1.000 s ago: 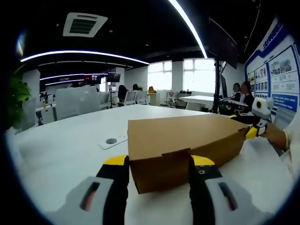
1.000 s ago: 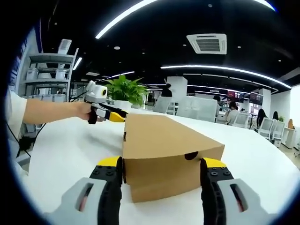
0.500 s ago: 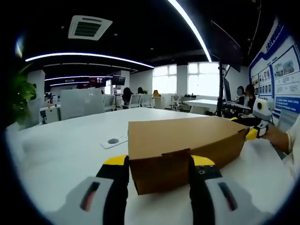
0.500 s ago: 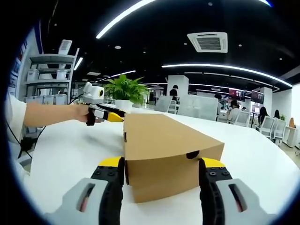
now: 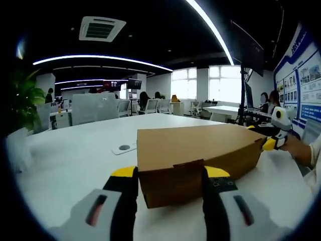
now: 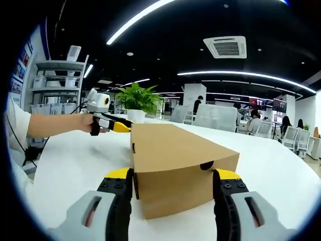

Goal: Operate the shoe box by opening the lid, removing the specified soft item, and placing it in the target area until the item is outside and the box remains undamaged.

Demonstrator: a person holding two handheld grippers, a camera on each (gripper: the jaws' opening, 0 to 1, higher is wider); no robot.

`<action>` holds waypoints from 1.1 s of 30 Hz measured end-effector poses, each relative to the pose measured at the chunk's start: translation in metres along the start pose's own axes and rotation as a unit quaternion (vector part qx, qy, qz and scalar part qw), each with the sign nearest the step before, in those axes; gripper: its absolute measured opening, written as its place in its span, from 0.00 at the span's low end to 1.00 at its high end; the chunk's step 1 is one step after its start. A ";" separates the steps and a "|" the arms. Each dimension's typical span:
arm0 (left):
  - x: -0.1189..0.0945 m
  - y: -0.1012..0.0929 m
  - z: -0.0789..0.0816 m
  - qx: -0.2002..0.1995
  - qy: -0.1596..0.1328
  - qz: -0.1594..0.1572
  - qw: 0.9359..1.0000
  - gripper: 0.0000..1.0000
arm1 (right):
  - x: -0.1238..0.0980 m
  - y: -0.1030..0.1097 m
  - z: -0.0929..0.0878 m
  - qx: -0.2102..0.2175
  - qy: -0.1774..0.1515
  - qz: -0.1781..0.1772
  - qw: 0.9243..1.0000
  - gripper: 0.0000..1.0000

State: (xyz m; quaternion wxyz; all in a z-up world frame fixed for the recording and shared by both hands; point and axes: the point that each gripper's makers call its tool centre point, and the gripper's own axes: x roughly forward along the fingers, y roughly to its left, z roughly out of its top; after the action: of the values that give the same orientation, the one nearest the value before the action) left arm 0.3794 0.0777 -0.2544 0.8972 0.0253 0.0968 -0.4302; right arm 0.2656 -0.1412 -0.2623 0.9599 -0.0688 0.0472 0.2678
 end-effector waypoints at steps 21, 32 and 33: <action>-0.014 -0.014 -0.004 0.030 0.013 0.028 0.999 0.46 | 0.002 -0.005 0.000 -0.015 0.030 0.036 0.999 0.67; -0.020 -0.016 -0.007 0.054 0.023 0.041 0.997 0.43 | 0.002 -0.007 -0.002 -0.011 0.023 0.053 0.998 0.65; -0.021 -0.016 -0.006 0.050 0.022 0.041 0.998 0.42 | 0.002 -0.008 -0.002 -0.011 0.023 0.055 0.998 0.65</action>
State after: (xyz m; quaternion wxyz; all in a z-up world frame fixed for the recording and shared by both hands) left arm 0.3533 0.0845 -0.2561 0.9094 0.0841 0.0937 -0.3964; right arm 0.2712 -0.1473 -0.2632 0.9414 -0.0832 0.0702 0.3192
